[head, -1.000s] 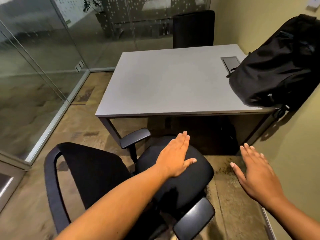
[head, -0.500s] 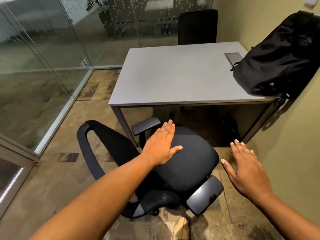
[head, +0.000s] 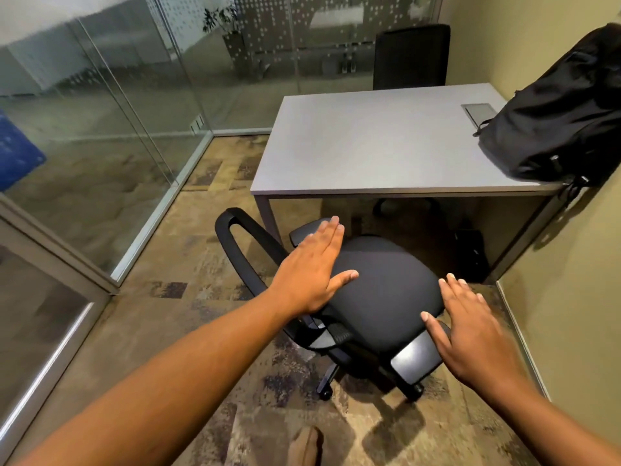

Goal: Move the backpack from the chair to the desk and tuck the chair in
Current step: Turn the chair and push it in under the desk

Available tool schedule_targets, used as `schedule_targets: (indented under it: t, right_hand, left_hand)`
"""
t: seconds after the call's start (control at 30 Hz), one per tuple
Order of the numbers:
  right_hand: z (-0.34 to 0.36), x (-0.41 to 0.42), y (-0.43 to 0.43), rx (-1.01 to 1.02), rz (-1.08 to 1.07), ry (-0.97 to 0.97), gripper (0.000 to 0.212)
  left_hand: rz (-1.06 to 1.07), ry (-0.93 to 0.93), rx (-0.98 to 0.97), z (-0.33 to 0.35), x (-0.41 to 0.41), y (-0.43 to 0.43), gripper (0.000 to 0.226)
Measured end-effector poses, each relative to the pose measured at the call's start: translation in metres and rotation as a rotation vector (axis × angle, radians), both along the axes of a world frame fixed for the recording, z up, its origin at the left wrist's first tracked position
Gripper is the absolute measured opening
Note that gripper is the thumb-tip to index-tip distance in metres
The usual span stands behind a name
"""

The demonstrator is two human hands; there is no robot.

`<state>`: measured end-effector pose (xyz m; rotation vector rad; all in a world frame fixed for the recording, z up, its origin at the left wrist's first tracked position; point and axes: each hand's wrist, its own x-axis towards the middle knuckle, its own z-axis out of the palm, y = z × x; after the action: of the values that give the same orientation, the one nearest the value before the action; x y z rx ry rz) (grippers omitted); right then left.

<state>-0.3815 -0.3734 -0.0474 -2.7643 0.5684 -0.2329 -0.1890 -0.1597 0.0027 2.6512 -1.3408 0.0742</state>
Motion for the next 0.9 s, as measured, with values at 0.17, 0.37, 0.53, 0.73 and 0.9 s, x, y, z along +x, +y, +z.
schedule_targets:
  t: [0.17, 0.37, 0.53, 0.73, 0.9]
  right_hand:
    - [0.003, 0.019, 0.027, 0.012, 0.002, -0.03, 0.072]
    - [0.011, 0.046, 0.071, 0.07, -0.04, -0.081, 0.076]
    - [0.015, 0.089, 0.126, 0.174, -0.081, -0.102, 0.072]
    - [0.02, 0.124, 0.197, 0.233, -0.17, -0.089, 0.063]
    - [0.018, 0.132, 0.229, 0.282, -0.262, -0.011, 0.067]
  left_hand:
    - [0.025, 0.013, -0.01, -0.002, 0.026, 0.032, 0.085]
    - [0.008, 0.026, -0.01, -0.005, 0.081, 0.065, 0.077]
    - [-0.125, 0.035, 0.026, -0.016, 0.148, 0.101, 0.072]
    - [-0.348, 0.005, 0.068, -0.03, 0.207, 0.135, 0.07]
    - [-0.374, 0.035, 0.077, -0.039, 0.232, 0.147, 0.068]
